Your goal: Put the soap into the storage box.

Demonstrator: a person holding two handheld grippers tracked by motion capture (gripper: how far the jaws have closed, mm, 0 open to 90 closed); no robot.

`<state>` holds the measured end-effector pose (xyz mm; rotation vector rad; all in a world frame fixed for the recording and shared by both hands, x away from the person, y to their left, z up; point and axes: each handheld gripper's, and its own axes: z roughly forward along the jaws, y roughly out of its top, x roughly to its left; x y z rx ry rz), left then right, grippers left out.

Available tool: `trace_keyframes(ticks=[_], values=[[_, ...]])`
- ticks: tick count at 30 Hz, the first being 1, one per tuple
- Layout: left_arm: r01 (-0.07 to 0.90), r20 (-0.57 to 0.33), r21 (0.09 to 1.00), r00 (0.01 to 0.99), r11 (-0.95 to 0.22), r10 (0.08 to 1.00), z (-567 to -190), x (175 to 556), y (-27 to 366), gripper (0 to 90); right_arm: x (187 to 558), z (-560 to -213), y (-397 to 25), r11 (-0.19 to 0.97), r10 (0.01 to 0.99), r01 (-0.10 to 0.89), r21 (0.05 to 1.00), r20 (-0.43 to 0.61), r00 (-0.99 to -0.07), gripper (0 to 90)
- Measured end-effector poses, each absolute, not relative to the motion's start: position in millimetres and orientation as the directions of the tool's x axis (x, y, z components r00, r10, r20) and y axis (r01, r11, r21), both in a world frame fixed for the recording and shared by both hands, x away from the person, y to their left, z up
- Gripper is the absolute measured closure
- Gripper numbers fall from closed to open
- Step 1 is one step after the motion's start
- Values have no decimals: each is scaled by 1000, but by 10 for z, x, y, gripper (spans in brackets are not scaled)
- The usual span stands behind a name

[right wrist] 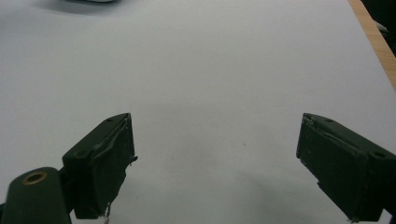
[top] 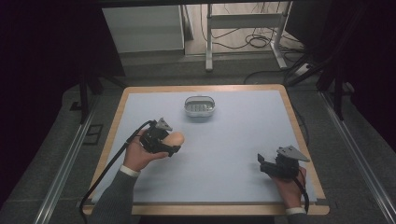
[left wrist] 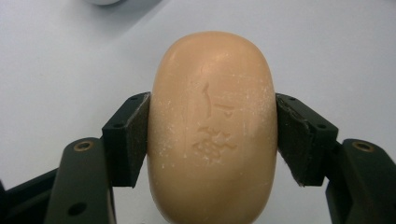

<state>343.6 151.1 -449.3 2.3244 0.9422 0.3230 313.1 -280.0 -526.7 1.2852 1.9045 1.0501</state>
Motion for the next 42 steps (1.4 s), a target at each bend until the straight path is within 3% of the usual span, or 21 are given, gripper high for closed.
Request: trace_keyframes(ticks=[42], values=[[575,-19,608,700,-548,714,-4512,3754,1454,327,3131,-5267,-2794,219,936,460,861,-53,-348,114]])
